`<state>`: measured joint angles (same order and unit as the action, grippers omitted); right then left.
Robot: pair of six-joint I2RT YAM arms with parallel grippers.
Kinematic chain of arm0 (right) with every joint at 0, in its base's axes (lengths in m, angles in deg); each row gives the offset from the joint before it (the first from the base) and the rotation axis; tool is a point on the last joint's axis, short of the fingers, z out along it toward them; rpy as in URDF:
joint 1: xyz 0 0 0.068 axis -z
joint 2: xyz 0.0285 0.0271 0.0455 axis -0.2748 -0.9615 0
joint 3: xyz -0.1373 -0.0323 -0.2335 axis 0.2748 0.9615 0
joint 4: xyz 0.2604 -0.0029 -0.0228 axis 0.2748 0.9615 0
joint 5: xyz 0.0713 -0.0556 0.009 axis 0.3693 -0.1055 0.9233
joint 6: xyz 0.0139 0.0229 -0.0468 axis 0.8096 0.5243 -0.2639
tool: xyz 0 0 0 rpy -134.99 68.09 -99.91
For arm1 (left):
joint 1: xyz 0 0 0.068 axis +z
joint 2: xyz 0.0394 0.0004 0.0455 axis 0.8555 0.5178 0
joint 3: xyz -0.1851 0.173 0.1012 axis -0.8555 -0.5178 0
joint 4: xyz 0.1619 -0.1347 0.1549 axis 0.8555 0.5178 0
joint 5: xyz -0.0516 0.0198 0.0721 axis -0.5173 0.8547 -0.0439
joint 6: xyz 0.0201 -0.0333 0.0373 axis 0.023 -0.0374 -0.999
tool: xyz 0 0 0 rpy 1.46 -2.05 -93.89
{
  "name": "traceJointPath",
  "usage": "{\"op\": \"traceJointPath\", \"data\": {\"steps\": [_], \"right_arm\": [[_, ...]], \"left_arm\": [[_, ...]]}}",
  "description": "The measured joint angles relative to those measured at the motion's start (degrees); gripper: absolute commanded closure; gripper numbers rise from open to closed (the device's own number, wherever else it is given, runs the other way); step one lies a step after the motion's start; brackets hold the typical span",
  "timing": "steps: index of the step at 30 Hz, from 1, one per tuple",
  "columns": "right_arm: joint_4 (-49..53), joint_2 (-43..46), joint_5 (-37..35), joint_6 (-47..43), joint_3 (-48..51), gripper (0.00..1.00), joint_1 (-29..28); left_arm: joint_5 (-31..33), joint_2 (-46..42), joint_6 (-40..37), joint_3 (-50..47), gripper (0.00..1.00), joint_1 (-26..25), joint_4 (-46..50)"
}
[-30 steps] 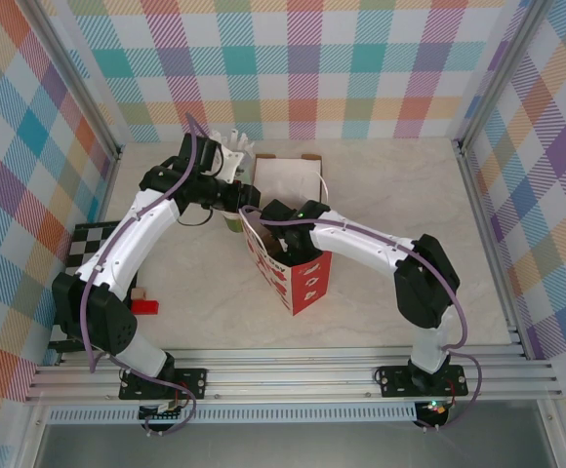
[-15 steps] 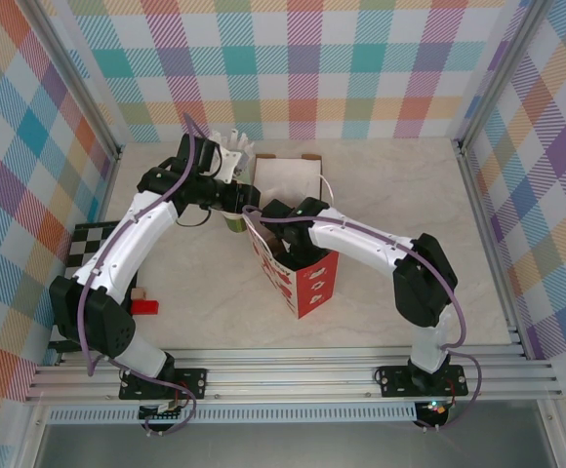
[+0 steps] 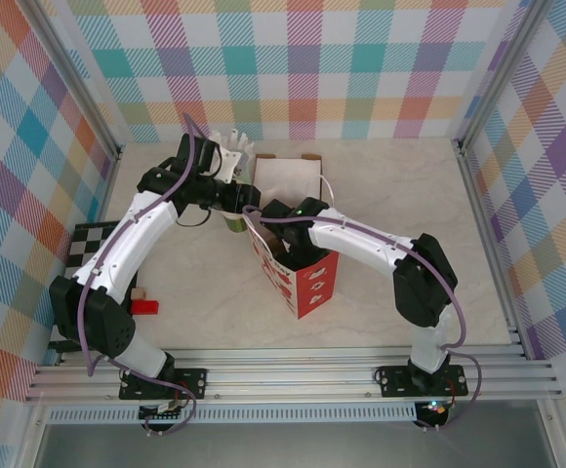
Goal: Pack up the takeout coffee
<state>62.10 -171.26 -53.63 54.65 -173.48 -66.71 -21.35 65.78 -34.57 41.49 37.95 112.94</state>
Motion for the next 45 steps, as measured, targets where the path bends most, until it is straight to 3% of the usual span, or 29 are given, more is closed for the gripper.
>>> {"op": "traceJointPath", "data": {"steps": [7,18,21,45], "right_arm": [[0.28,0.00,-0.02,0.31,-0.15,0.06,0.00],[1.25,0.02,-0.02,0.31,-0.92,0.06,0.00],[1.51,0.02,-0.04,0.35,-1.14,0.00,0.00],[3.06,1.64,-1.60,0.31,-3.43,0.00,0.00]], "left_arm": [[-0.17,0.00,0.00,0.00,0.40,0.00,0.00],[-0.61,0.00,0.00,0.00,0.40,0.00,0.02],[-0.61,0.00,0.00,0.00,0.40,0.00,0.02],[-0.61,0.00,-0.02,0.00,0.39,0.00,0.04]]}}
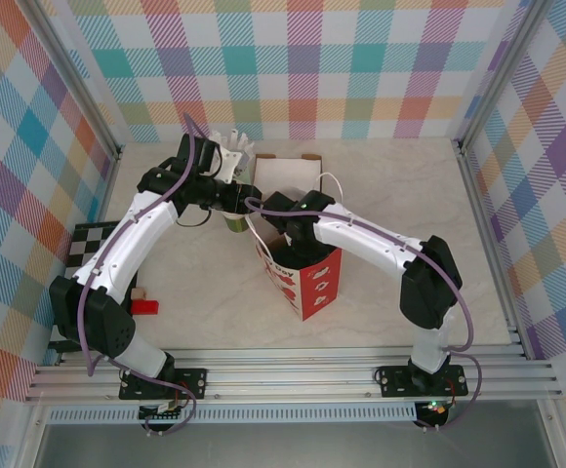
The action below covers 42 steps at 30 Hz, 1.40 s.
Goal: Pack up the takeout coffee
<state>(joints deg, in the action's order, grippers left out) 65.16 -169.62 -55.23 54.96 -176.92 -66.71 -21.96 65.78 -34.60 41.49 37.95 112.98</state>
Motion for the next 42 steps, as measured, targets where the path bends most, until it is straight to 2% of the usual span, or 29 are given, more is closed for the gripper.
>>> {"op": "traceJointPath", "data": {"steps": [26,42], "right_arm": [[3.26,3.10,-2.34,0.00,-4.83,0.00,-0.39],[-15.56,12.50,-8.96,-4.42,-3.74,0.00,-0.68]], "left_arm": [[0.00,0.00,0.00,0.00,0.38,0.00,0.00],[0.02,0.00,0.00,0.00,0.37,0.00,0.00]]}}
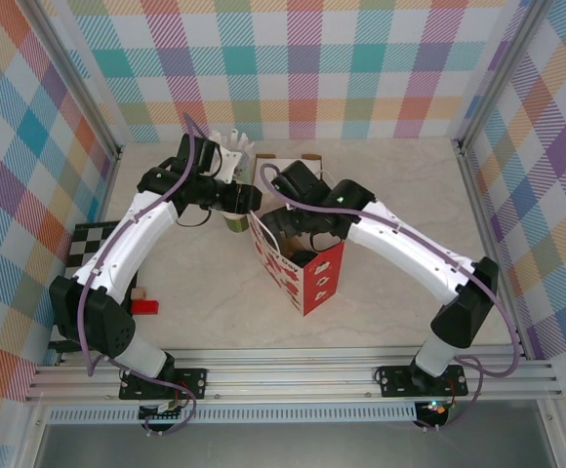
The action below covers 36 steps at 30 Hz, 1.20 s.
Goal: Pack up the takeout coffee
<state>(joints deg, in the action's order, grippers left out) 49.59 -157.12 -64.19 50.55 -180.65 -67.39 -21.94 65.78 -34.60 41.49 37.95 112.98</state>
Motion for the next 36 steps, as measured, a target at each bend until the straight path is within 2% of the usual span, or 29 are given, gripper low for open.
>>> {"op": "traceJointPath", "data": {"steps": [9,15,25,31,33,36], "right_arm": [[-7.58,5.03,-0.39,-2.69,1.92,0.00,0.00],[-14.27,7.48,2.84,-3.80,6.05,0.00,0.00],[-28.09,22.58,6.73,-5.25,12.79,0.00,0.00],[-21.99,28.44,0.48,0.87,11.80,0.00,-0.04],[-17.05,30.14,-2.16,6.29,12.72,0.00,0.04],[-9.03,33.03,-3.89,16.35,16.22,0.00,0.44]], "left_arm": [[0.00,0.00,0.00,0.00,0.37,0.00,0.00],[-0.02,0.00,-0.02,0.00,0.34,0.00,0.00],[0.37,-0.11,-2.16,2.91,0.29,0.07,2.36],[2.01,0.76,-3.28,9.40,0.23,0.07,4.81],[2.23,1.40,-2.45,10.60,0.10,0.07,4.52],[5.35,2.03,2.12,10.67,0.01,0.07,3.54]]}}
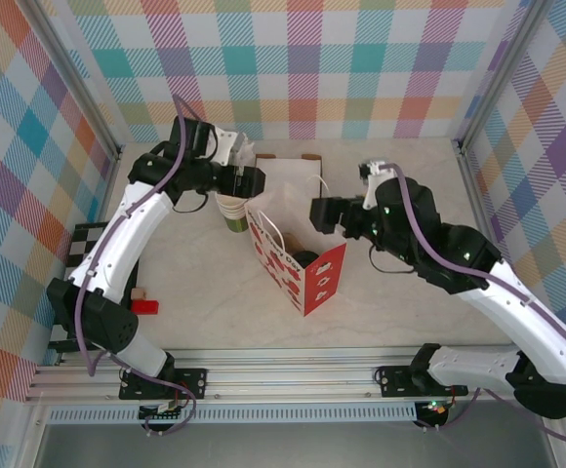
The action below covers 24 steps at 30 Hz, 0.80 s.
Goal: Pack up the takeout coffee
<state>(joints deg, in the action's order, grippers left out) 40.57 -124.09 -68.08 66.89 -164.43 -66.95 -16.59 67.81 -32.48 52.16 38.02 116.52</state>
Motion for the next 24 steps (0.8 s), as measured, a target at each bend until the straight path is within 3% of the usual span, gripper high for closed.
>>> {"op": "traceJointPath", "data": {"steps": [4,8,15,18,20,24], "right_arm": [[8.48,3.19,0.04,12.68,5.60,0.02,0.48],[14.69,1.86,-0.04,22.23,4.42,0.07,0.70],[23.69,-6.40,0.28,38.64,-6.21,0.23,0.72],[25.16,-8.92,2.38,43.58,-6.73,0.30,0.72],[25.88,-10.38,3.58,46.05,-6.69,0.40,0.72],[25.24,-10.93,5.77,50.49,-4.37,0.44,0.72]], "left_arm": [[5.86,1.36,9.40,0.46,0.00,0.11,-0.26],[4.00,2.25,12.04,1.11,0.00,0.11,-0.26],[-3.26,6.88,0.85,7.78,0.02,-0.17,0.87],[-5.46,7.52,-5.46,8.31,0.05,-0.72,1.29],[-5.90,8.50,-9.62,9.62,0.08,-1.31,2.34],[-5.05,10.75,-16.68,12.35,0.16,-2.89,4.98]]}}
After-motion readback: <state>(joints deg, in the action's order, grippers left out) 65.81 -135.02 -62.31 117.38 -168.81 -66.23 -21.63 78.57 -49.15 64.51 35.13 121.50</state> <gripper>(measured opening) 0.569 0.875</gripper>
